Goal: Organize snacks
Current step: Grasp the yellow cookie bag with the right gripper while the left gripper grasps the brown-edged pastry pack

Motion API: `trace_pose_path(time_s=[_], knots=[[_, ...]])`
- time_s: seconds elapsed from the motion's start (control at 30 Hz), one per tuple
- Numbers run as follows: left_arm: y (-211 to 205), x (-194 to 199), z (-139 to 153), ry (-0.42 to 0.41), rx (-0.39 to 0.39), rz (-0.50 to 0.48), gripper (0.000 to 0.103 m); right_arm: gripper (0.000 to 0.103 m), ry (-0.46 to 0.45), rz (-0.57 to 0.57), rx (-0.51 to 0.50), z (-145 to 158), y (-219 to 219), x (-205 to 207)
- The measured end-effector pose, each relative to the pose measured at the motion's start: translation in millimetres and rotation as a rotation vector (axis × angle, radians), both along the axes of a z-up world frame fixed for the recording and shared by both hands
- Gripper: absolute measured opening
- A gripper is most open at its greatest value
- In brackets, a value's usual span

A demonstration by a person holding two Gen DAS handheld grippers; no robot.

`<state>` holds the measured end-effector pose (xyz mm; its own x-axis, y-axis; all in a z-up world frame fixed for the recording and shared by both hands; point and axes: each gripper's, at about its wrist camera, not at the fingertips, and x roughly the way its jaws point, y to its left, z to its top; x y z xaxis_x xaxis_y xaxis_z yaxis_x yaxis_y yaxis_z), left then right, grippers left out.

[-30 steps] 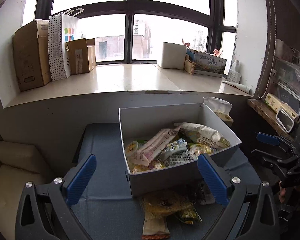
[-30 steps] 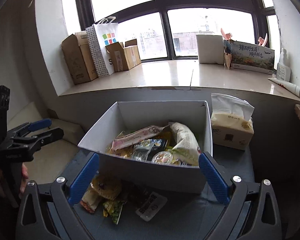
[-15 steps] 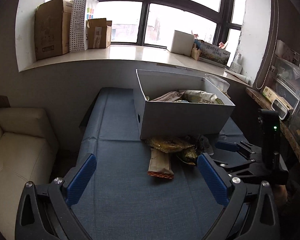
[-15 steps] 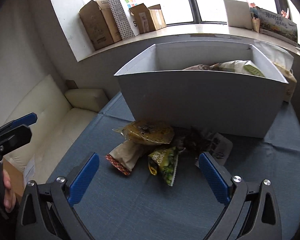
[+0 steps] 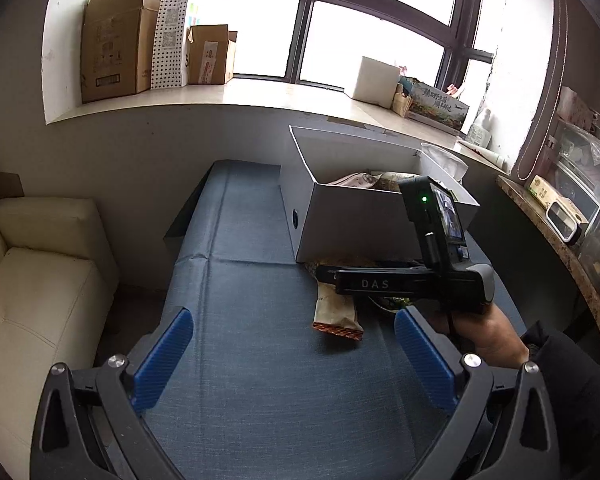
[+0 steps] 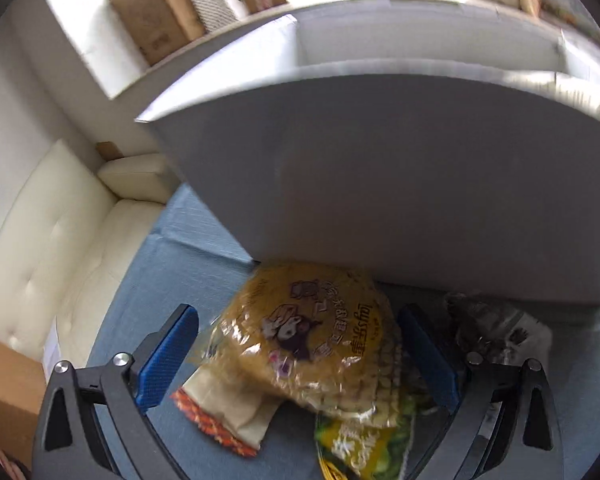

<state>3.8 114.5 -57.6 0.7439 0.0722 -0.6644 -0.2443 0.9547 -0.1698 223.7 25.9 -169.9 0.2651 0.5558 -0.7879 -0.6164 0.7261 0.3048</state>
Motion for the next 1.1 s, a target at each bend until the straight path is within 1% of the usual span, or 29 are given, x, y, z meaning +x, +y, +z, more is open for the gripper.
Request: trace_pose_path(time_s=[0.03,0.1,0.17,0.23,0.27,0.3,0.37,0.47,0.53,0.63,0.8,0.87,0.97,1.0,1.03,1.1], knots=[[1,0,-1,0.003,-0.003,0.003,0.103,0.102,0.003,0.007,0.017,-2,1,0],[2,0,-1,0.002,-0.012,0.005,0.103,0.102,-0.023,0.006,-0.009,-7,5,-4],[3,-1,-1,0.0,-0.01,0.01,0.103,0.098,-0.062,0.006,-0.039,-8,9,-8],[3,0,-2,0.005,-0.012,0.008,0.103,0.091,-0.074,0.016,-0.038,-7,10,-11],[3,0,-3,0.007,-0.01,0.012,0.103,0.089,-0.08,0.015,-0.035,-6,9,-12],[3,0,-3,0.009,-0.009,0.013,0.103,0.085,-0.075,0.014,-0.018,-5,6,-12],[3,1,-5,0.017,-0.007,0.012,0.103,0.083,-0.061,0.02,0.002,-1,0,-12],[3,2,-8,0.023,-0.008,0.011,0.103,0.083,-0.102,0.041,-0.008,5,-4,-21],[3,2,-8,0.023,-0.004,0.012,0.103,0.083,-0.116,0.054,0.007,11,-8,-27],[2,4,-9,0.023,0.001,-0.005,0.103,0.083,-0.14,0.051,0.05,30,-21,-36],[-10,23,-22,0.05,0.015,-0.062,0.103,0.083,-0.179,0.04,0.155,73,-68,-49],[-17,39,-34,0.082,0.029,-0.096,0.103,0.083,-0.225,0.038,0.163,89,-85,-57],[-28,67,-54,0.134,0.058,-0.116,0.103,0.083,-0.267,0.017,0.168,112,-115,-66],[-30,75,-60,0.143,0.068,-0.119,0.103,0.083,-0.282,0.004,0.169,116,-127,-69],[-32,83,-66,0.155,0.077,-0.12,0.103,0.083,-0.291,-0.007,0.169,120,-128,-71],[-34,98,-79,0.198,0.088,-0.123,0.103,0.083,-0.302,-0.037,0.183,125,-150,-76]])
